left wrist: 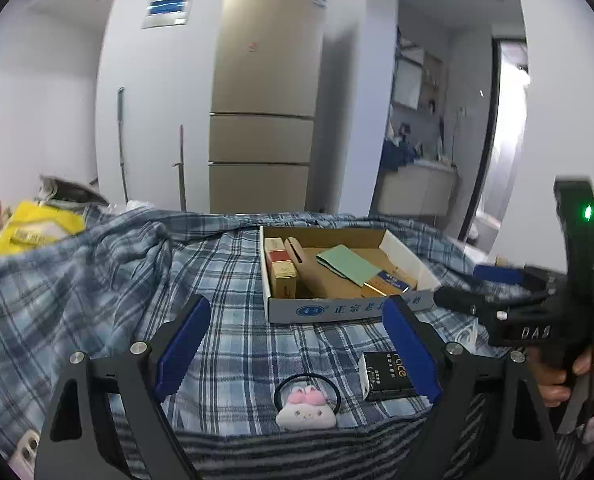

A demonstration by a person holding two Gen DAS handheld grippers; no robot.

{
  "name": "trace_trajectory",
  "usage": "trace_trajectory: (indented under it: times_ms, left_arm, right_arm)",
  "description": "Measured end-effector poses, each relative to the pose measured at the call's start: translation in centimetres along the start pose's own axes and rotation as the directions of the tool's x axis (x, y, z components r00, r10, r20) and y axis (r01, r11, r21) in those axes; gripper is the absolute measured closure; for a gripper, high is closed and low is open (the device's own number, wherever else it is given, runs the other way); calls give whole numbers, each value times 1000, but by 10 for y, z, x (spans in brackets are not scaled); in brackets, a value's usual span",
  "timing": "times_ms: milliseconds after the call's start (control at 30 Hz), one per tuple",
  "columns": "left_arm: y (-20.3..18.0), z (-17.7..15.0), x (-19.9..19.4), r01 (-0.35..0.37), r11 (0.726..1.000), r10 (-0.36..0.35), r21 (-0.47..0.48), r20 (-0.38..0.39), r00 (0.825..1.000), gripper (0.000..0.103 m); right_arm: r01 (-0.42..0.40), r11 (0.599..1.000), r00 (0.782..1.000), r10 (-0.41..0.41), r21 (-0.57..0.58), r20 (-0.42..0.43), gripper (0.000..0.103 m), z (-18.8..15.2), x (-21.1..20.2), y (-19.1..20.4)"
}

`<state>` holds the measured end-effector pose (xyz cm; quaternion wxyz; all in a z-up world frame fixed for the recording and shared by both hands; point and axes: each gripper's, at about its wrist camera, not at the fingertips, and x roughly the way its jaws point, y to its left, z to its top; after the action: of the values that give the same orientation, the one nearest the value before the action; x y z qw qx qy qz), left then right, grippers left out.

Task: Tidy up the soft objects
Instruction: 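Open both tools and move them back toward the items on the bed, then grasp the black Face tissue pack with right tool while left tool grasps the pink bunny hair tie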

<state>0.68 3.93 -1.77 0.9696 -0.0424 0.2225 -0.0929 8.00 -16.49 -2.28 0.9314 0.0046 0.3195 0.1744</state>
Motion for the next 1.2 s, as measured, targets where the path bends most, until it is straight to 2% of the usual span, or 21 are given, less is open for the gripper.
trace_trajectory:
  times_ms: [67,133,233,367,600,700,900,1067,1133,1200]
  left_arm:
    - [2,-2,-1,-26,1000,26,17,8,1000,14]
    - [3,-3,3,-23,1000,23,19,-3,1000,14]
    - [6,-9,12,-6,1000,6,12,-44,999,14]
    - [8,-10,13,-6,1000,6,1,-51,999,14]
    - [4,-12,12,-20,1000,21,23,-48,999,13]
    - [5,-12,13,-20,1000,21,18,-57,998,13]
    - [8,-12,14,-29,1000,28,0,-60,998,13]
    - [9,-12,14,-26,1000,26,3,-67,997,13]
    - [9,-12,13,-26,1000,25,1,-66,997,13]
    - [9,-12,13,-25,1000,25,2,-64,998,13]
  right_arm:
    - [-11,999,999,10,-40,-34,7,-6,3,0]
    - [-19,997,997,14,-68,-73,12,-12,9,1]
    - [-88,993,988,77,-80,-134,16,-17,17,5]
    - [-116,983,984,93,-144,-152,16,-20,21,19]
    - [-198,969,957,159,-145,-242,19,-19,48,38]
    - [-257,957,936,212,-132,-283,19,-24,59,41]
    - [-274,954,908,214,-123,-360,19,-31,70,40]
    - [-311,941,888,237,-133,-394,19,-41,57,37]
    - [-315,932,887,222,-178,-405,19,-47,49,40]
    - [-302,931,895,203,-203,-396,19,-49,43,44]
